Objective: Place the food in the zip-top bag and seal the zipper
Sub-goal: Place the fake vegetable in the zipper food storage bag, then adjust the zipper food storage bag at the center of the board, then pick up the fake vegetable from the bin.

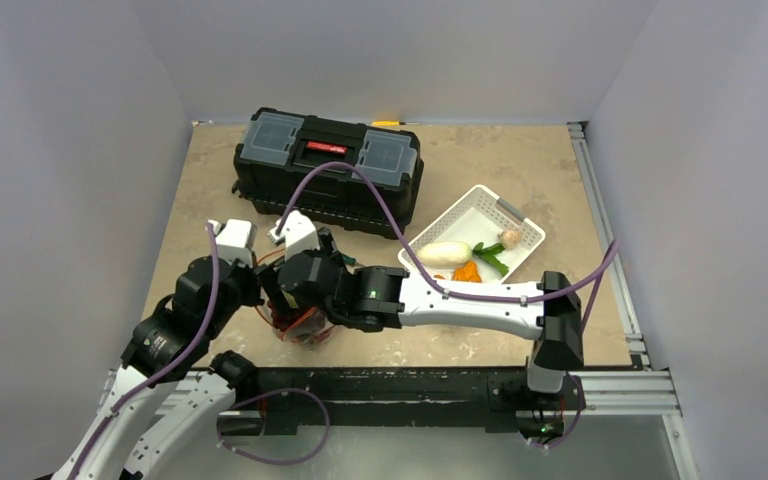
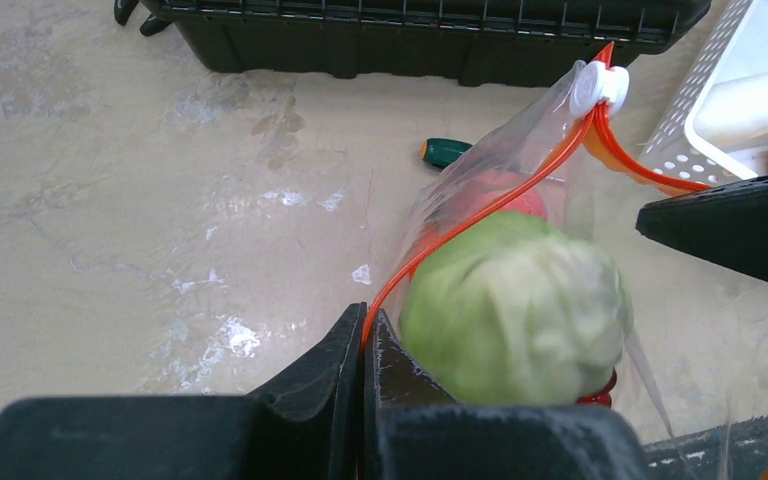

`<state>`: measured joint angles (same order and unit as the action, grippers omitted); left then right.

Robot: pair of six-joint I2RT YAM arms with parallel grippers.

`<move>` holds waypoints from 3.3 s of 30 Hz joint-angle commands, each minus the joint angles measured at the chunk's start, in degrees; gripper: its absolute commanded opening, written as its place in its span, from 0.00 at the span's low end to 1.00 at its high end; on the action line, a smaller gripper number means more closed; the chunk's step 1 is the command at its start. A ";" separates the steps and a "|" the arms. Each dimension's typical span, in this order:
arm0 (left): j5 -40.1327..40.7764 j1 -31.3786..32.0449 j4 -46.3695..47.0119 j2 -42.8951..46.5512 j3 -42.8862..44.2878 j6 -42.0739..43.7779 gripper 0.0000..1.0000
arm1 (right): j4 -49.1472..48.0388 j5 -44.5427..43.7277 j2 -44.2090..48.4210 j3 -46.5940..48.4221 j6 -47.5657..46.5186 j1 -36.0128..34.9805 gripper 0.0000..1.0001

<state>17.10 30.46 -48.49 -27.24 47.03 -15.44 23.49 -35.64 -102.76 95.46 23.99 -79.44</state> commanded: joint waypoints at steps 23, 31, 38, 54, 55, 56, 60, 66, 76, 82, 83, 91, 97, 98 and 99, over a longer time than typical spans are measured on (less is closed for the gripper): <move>-0.32 0.19 2.96 0.39 0.90 -0.09 0.00 | 0.07 -2.00 11.04 -11.96 6.00 -0.03 0.54; -2.19 0.15 4.03 2.15 0.59 0.18 0.00 | -6.96 7.71 8.26 -3.86 1.32 -0.72 0.00; -7.23 0.16 7.26 8.87 -1.12 1.16 0.00 | -15.49 15.37 6.87 -3.04 0.38 -0.55 0.00; -3.31 0.13 4.37 1.95 0.28 0.87 0.00 | -8.09 -1.79 17.49 -9.69 -1.77 -0.30 0.58; -3.30 0.13 4.48 2.01 0.26 0.87 0.00 | -7.86 -3.40 19.35 -10.92 -1.74 0.00 0.60; -3.23 0.17 4.46 2.07 0.30 0.90 0.00 | -7.79 -4.78 21.19 -12.47 -1.75 0.35 0.62; -3.22 0.17 4.54 2.15 0.22 0.94 0.00 | -6.40 -9.02 29.52 -20.52 1.14 5.42 0.65; -3.22 0.13 4.58 1.98 0.17 0.94 0.00 | -2.72 -4.35 40.90 -34.15 9.71 20.42 0.65; -3.32 0.13 4.65 1.49 0.22 0.95 0.00 | 4.38 -5.61 40.77 -42.83 14.39 31.26 0.65; -3.22 0.10 4.54 1.66 0.19 0.95 0.00 | 3.24 -11.79 33.58 -44.79 12.25 41.91 0.63; -3.22 0.12 4.56 1.64 0.21 0.94 0.00 | 3.22 -12.66 31.74 -44.11 11.44 44.02 0.63; -2.91 0.09 4.47 1.67 0.17 0.85 0.00 | 2.14 -14.01 15.14 -37.22 6.63 54.35 0.64; -2.76 0.16 4.32 1.76 0.18 0.81 0.00 | 3.21 -18.67 2.98 -31.38 6.69 56.01 0.64; -2.77 0.13 4.37 1.71 0.22 0.77 0.00 | 4.73 -19.17 0.92 -29.67 7.07 56.20 0.64; -2.78 0.13 4.31 1.65 0.22 0.76 0.00 | 5.62 -19.81 -0.39 -28.79 7.21 56.37 0.64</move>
<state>13.34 30.50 -45.91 -25.26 46.00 -15.35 26.48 -49.87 -99.00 61.28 30.83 -24.01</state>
